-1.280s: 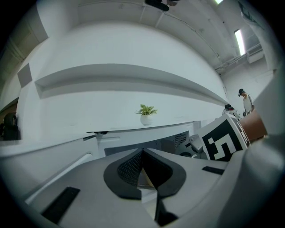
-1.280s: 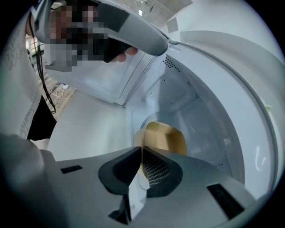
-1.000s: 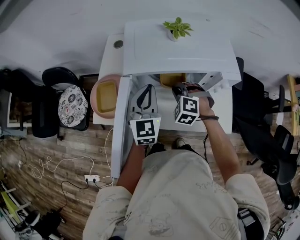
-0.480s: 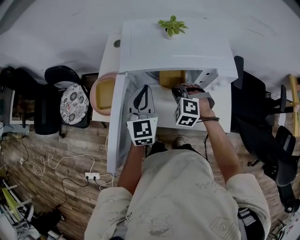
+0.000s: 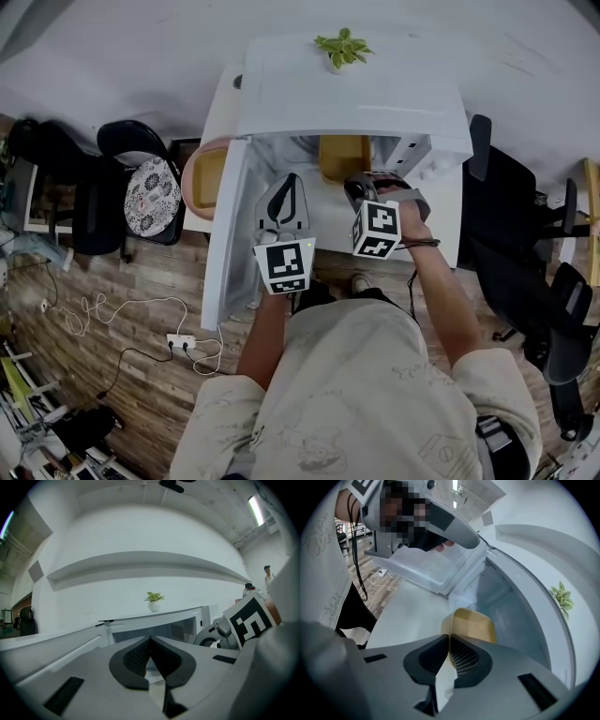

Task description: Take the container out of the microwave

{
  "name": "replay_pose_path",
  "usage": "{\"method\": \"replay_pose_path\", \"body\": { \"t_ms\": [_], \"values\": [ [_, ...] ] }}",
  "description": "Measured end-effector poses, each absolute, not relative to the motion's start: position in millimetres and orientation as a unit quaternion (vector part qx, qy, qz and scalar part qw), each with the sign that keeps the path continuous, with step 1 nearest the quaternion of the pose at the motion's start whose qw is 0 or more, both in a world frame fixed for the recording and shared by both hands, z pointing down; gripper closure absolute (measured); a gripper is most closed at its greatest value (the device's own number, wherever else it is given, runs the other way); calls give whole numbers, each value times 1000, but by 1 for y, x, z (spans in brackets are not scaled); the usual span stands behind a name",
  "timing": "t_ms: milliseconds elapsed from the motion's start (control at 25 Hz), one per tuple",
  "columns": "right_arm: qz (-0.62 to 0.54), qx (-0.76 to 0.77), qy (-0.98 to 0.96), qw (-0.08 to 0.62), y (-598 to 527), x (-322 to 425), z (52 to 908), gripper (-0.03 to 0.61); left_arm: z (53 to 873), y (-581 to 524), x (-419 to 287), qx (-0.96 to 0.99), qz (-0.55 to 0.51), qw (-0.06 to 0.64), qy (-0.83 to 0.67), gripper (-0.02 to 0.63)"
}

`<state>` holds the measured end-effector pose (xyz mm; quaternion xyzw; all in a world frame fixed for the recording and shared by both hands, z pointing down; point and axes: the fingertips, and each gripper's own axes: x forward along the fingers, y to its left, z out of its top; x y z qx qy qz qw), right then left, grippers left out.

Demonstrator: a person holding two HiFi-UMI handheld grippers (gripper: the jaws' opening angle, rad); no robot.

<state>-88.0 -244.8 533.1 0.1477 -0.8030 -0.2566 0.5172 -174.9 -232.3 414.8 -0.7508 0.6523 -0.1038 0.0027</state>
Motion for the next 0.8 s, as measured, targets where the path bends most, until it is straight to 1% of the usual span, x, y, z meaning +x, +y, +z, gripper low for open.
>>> {"method": "replay_pose_path", "body": {
  "t_ms": [520,800],
  "values": [
    [-256,136,-817,498,-217,-70,535,545,422,-206,-159,-732,-116,-3,671,606],
    [-279,126,-809,502,-206,-56,536,545,424,-195,-149,-723,-114,-5,682,606]
  ]
}}
